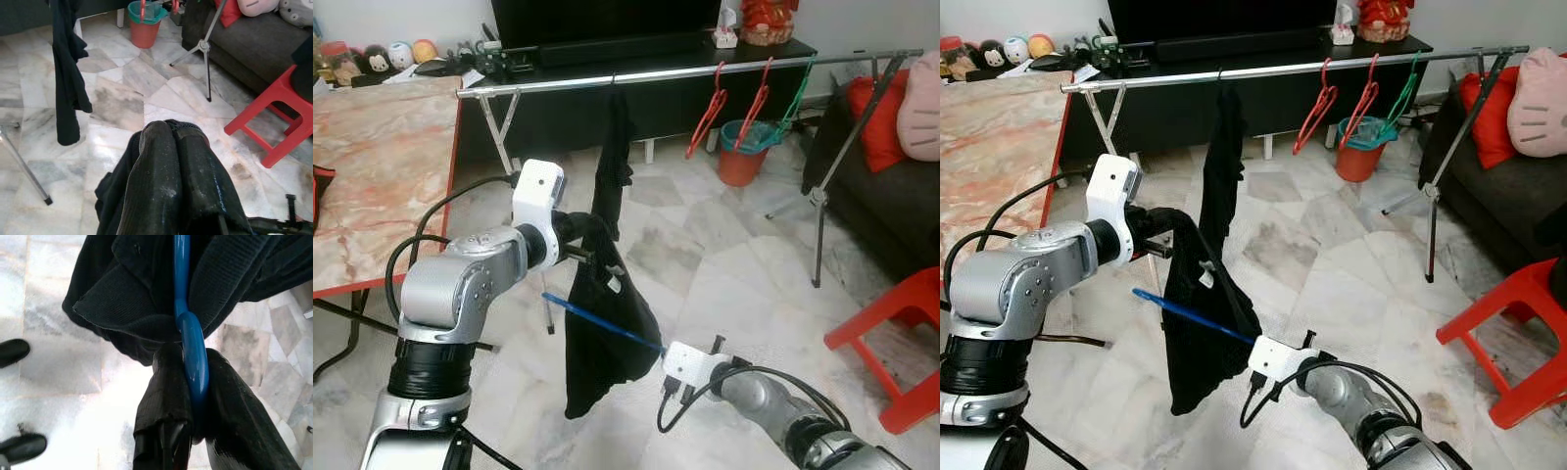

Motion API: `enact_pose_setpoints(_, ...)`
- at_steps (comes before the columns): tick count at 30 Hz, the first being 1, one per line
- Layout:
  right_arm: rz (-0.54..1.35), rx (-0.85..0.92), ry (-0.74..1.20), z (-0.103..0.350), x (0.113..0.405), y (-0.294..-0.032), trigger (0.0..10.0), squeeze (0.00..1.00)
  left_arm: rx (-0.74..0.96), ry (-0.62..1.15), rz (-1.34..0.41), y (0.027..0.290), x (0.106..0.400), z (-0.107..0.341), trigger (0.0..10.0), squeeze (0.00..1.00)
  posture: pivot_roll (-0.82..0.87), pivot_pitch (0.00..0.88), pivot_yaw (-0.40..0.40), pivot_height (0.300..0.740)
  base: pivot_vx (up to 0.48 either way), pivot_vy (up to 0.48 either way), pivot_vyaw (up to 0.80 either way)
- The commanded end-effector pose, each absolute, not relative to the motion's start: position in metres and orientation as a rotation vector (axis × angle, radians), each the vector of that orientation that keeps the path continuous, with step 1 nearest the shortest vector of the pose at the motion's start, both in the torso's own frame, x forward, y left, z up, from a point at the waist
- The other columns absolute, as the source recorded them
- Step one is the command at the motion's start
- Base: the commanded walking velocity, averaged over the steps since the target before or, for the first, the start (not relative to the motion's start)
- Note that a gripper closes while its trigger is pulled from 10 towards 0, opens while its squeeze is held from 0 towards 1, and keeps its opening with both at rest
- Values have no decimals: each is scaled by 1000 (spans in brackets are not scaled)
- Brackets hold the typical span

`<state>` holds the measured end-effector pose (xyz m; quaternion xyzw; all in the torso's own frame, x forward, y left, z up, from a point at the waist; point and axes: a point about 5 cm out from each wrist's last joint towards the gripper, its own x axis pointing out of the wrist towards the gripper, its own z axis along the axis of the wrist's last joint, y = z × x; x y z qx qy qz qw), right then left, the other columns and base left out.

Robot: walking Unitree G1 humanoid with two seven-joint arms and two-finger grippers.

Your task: Hang hanger

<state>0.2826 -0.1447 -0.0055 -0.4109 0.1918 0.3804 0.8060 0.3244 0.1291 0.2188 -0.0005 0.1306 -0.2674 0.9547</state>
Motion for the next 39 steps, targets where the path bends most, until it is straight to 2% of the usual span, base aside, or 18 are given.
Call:
enact_pose_setpoints(1, 874, -894, 418, -4, 282, -150, 0, 0, 59, 239, -493, 136, 328, 211, 10000, 0, 59, 0, 17, 740, 0, 0, 0)
enact_pose_setpoints(9, 926, -876, 428, 1, 281, -162, 0, 0, 293, 357, -418, 155, 325, 150, 10000, 0, 45, 0, 17, 740, 0, 0, 0)
enact_pose_setpoints(19, 1006, -897, 457, 5, 282, -168, 0, 0, 414, 461, -381, 173, 314, 99, 10000, 0, 34, 0, 8, 740, 0, 0, 0)
enact_pose_setpoints(24, 1019, -927, 499, 6, 283, -174, 0, 0, 449, 470, -376, 176, 313, 90, 10000, 0, 31, 0, 2, 740, 0, 0, 0)
enact_pose_setpoints(30, 1053, -990, 646, -2, 276, -190, 0, 0, 443, 467, -371, 174, 314, 88, 10000, 0, 27, 0, -10, 740, 0, 0, 0)
enact_pose_setpoints(34, 1068, -1014, 744, -9, 269, -199, 0, 0, 417, 422, -379, 170, 318, 100, 10000, 0, 28, 0, -16, 740, 0, 0, 0)
enact_pose_setpoints(39, 1022, -1024, 757, -9, 270, -201, 0, 0, 409, 385, -389, 169, 322, 113, 10000, 0, 29, 0, -16, 740, 0, 0, 0)
